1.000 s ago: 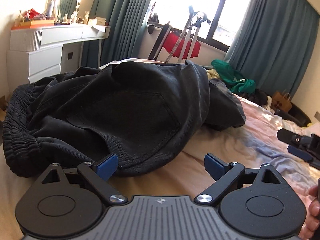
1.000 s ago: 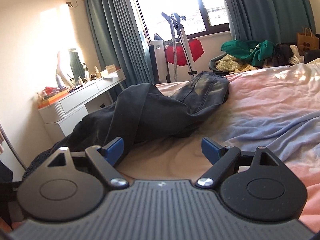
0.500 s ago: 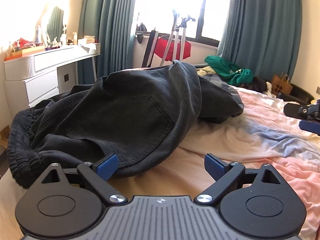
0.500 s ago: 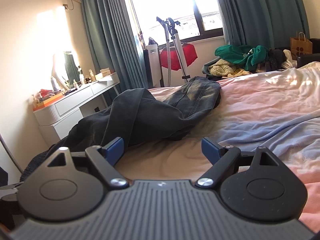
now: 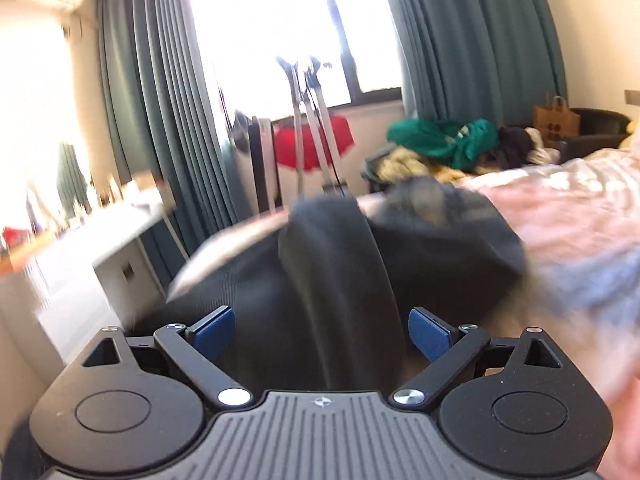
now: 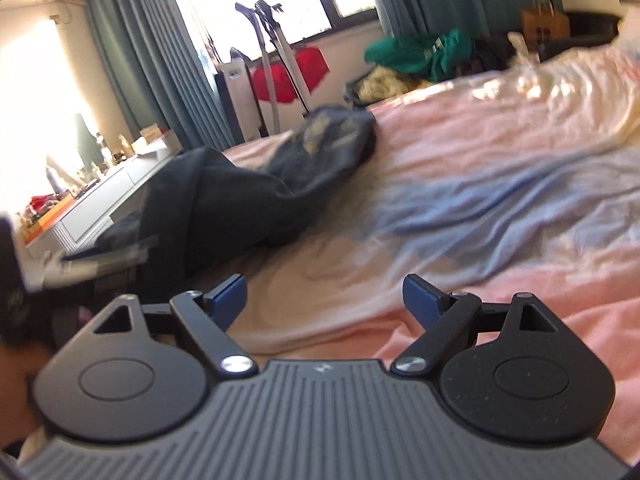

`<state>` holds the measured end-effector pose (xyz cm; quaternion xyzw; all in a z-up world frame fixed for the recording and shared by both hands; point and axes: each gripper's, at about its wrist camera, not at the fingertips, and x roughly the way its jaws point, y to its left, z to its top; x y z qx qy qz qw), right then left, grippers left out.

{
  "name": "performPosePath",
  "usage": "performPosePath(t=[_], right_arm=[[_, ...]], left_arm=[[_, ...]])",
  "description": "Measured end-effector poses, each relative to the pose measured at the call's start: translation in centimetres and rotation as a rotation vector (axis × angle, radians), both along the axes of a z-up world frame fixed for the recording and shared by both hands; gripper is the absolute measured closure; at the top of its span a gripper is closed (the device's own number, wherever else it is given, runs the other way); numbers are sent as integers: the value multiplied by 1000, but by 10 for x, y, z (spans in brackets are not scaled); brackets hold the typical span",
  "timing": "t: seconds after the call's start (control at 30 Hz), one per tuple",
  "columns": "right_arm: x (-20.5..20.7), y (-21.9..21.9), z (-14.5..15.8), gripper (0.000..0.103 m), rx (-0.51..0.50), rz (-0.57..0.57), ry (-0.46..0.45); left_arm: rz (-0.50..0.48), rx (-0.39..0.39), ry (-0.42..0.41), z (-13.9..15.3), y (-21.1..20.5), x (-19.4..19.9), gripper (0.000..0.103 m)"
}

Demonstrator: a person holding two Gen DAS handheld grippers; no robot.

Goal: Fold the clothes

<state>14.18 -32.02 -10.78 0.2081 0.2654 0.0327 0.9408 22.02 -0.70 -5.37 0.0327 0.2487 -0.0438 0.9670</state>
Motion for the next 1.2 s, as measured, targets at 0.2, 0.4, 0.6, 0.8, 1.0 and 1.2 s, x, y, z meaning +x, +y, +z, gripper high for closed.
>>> performPosePath(t=[0.2,0.4,0.6,0.8,1.0,1.2], right_arm=[[20,-18,-19,16,99,-59,50],[45,-23,-44,16,135,-85,112],[52,-20,-46,16,120,-85,108],[39,-26,-35,16,120,-93,72],[21,-31,-19,16,111,-104,31],[7,-37,-10,16,122,-86,7]], left_arm=[[20,-63,3,10,-8,84,6],[30,-105,11,22,-16,150,63],[-126,23,-45,51,-41,104,99],[-289,66,-147,80,-50,-12,100],[-393,-5,-94,39,-50,-141,100],[-308,-84,62,-25,-51,-172,99]])
